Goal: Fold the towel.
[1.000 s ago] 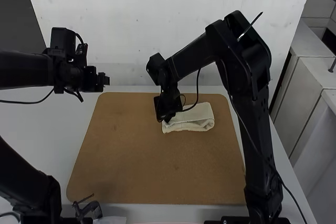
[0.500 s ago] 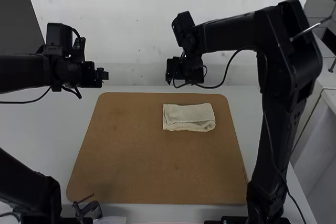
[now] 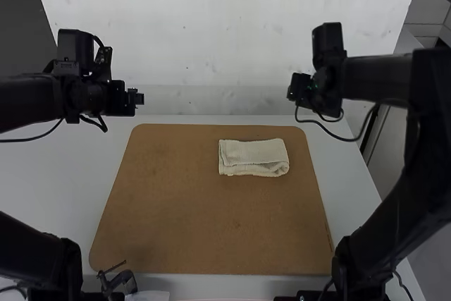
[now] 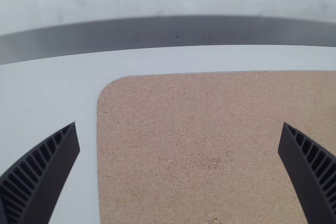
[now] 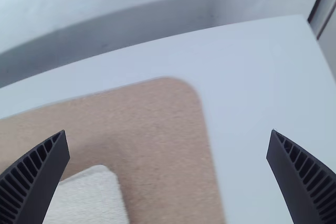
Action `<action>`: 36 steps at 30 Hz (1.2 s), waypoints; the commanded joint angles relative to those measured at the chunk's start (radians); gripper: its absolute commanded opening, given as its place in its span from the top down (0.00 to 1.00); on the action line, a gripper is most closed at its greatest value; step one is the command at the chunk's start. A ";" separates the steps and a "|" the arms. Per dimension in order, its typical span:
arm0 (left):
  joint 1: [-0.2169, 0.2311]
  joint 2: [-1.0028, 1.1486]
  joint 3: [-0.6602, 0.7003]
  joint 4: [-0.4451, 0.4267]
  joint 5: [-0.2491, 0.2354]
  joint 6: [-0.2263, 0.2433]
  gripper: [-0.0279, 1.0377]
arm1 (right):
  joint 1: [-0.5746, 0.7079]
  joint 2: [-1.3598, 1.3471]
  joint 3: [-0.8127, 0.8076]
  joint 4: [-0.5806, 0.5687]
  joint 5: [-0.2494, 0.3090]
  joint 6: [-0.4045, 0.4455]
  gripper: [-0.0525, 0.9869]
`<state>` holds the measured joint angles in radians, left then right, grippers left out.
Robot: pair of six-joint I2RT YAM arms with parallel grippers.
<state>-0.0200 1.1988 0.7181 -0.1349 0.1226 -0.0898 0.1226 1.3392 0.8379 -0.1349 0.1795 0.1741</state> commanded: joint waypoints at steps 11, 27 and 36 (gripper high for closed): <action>-0.120 -0.220 -0.042 -0.006 -0.120 0.015 0.05 | -0.166 -0.545 -0.375 0.135 -0.114 -0.081 0.02; -0.256 -0.490 -0.114 -0.025 -0.170 0.039 0.05 | -0.060 -0.802 -0.588 0.190 -0.150 -0.081 0.02; -0.264 -0.640 -0.143 -0.040 -0.201 0.047 0.05 | -0.058 -1.206 -0.669 0.089 -0.135 -0.084 0.02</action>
<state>-0.2760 0.6094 0.5716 -0.1749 -0.0570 -0.0597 0.0650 0.2668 0.1867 -0.0341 0.0380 0.0994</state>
